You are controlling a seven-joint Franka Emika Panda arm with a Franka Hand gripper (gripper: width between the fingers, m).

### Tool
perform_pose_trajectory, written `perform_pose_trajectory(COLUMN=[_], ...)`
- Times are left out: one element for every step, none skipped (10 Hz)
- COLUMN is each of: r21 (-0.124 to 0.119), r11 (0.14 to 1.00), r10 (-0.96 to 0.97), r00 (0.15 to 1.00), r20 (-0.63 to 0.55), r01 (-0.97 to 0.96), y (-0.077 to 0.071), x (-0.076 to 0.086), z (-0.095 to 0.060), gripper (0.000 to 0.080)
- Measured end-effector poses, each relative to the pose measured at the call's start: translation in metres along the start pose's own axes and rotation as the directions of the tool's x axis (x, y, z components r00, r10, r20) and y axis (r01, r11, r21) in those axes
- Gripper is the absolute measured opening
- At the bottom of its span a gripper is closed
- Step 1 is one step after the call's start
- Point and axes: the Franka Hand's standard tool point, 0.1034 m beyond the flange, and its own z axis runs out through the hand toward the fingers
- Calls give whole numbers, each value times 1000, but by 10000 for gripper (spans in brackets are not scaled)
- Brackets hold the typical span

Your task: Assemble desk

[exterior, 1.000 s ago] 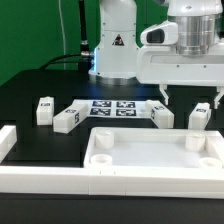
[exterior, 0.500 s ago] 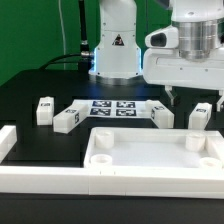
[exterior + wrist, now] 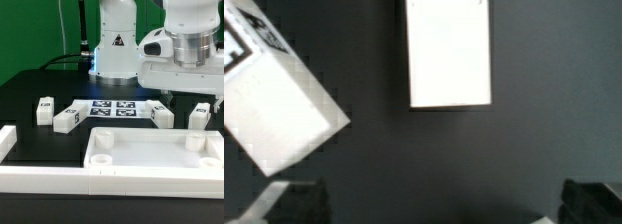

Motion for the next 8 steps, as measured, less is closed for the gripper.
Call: perform_pose_trajectory(r21=[9, 0, -10, -16, -21, -27, -22, -24], r11=[999, 999, 999, 999, 999, 999, 999, 999], r10=[-40, -35, -38, -34, -31, -26, -20, -17], r00=[998, 995, 985, 973, 962, 942, 927, 915], r20=[40, 95, 167, 228, 272, 335, 374, 403], r01=[40, 35, 40, 39, 38, 37, 31, 29], y=[0, 0, 3, 6, 7, 8, 6, 4], x=[1, 0, -1, 0, 0, -2, -1, -2], z=[1, 1, 1, 2, 4, 7, 11, 15], gripper=[649, 649, 649, 649, 649, 649, 649, 649])
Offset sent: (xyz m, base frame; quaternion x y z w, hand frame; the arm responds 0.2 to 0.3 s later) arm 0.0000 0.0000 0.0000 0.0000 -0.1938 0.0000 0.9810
